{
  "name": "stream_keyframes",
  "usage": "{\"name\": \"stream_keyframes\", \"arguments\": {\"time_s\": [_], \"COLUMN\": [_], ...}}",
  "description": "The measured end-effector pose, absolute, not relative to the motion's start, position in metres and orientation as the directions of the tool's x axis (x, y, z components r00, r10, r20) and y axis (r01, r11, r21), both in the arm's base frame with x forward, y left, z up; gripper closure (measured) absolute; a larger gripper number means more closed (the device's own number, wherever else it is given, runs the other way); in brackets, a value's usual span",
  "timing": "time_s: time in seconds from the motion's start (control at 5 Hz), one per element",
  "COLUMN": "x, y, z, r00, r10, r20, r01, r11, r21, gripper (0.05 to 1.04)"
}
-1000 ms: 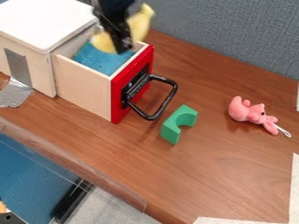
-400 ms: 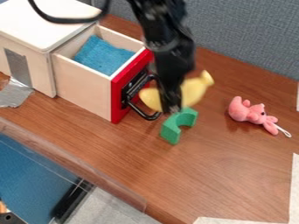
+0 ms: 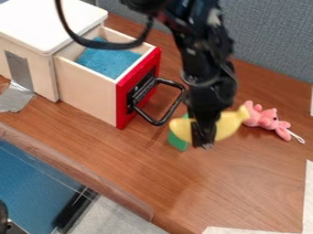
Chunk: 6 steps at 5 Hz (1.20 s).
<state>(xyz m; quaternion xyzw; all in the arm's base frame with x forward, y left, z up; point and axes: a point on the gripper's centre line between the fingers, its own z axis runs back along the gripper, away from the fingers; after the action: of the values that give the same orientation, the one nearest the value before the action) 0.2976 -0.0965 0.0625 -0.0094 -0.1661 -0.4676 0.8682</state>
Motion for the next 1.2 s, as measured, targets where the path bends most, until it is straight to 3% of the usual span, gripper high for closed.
{"name": "stream_keyframes", "arguments": {"time_s": [0.8, 1.0, 1.2], "x": [0.286, 0.286, 0.288], "y": [-0.161, -0.162, -0.157], "z": [0.015, 0.009, 0.009], "r00": [0.428, 0.438, 0.445], "r10": [-0.875, -0.872, -0.870], "r20": [0.229, 0.219, 0.213], "r01": [0.879, 0.875, 0.874], "r11": [0.461, 0.469, 0.474], "r21": [0.121, 0.116, 0.110], "gripper": [0.464, 0.317, 0.087]}}
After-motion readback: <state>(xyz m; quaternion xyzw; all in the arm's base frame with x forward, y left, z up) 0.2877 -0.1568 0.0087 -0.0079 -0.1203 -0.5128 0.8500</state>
